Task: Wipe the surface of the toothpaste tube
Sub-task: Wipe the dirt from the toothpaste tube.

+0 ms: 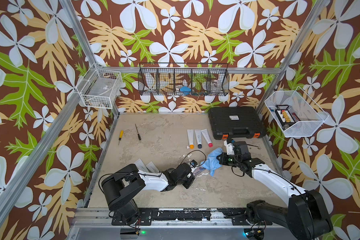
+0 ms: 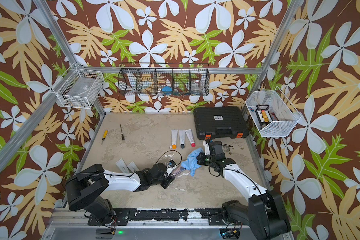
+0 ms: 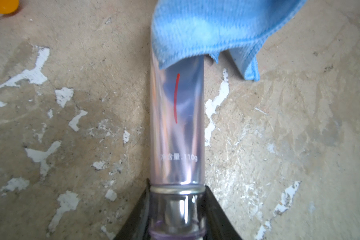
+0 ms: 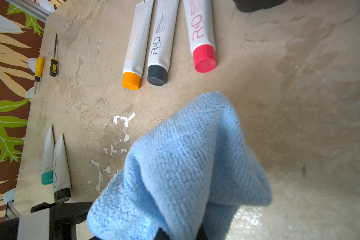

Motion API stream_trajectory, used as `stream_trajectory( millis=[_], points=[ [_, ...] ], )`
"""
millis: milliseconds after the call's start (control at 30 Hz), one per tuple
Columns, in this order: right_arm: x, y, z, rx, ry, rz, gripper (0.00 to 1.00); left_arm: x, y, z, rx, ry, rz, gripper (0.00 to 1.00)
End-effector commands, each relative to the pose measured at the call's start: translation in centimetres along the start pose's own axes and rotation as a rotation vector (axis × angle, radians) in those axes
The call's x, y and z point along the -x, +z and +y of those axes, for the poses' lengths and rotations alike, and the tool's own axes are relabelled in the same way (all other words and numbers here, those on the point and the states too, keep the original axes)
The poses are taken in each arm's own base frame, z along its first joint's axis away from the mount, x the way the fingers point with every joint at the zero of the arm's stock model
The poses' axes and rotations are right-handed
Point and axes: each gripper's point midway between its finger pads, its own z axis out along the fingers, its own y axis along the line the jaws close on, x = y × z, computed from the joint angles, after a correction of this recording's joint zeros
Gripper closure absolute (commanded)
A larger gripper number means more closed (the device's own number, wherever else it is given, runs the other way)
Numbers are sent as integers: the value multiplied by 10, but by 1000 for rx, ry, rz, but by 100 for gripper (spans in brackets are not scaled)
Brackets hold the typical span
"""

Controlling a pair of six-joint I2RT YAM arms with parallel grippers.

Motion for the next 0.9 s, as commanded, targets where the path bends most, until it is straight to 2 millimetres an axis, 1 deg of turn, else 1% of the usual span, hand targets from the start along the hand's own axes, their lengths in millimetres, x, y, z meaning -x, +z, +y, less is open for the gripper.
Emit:
stream_trajectory(
  millis=[0, 200, 300, 433, 600, 867],
  points=[
    [-1, 8, 10, 18, -6, 2, 100, 0, 1, -3, -18, 0, 0, 74],
    [-16, 22, 16, 18, -18, 36, 100, 1, 2, -3, -19, -2, -6, 75],
    [-23, 28, 13, 8, -17, 52, 100, 1, 2, -4, -23, -2, -8, 75],
    [-40, 41, 4, 2, 6, 105, 100, 0, 4, -4, -24, -3, -4, 75],
    [-58, 55, 3, -8, 3, 151, 100, 0, 4, -4, -25, -5, -7, 75],
    [-76, 65, 10, -2, -13, 192, 100, 1, 4, -3, -20, -5, -11, 75]
  ],
)
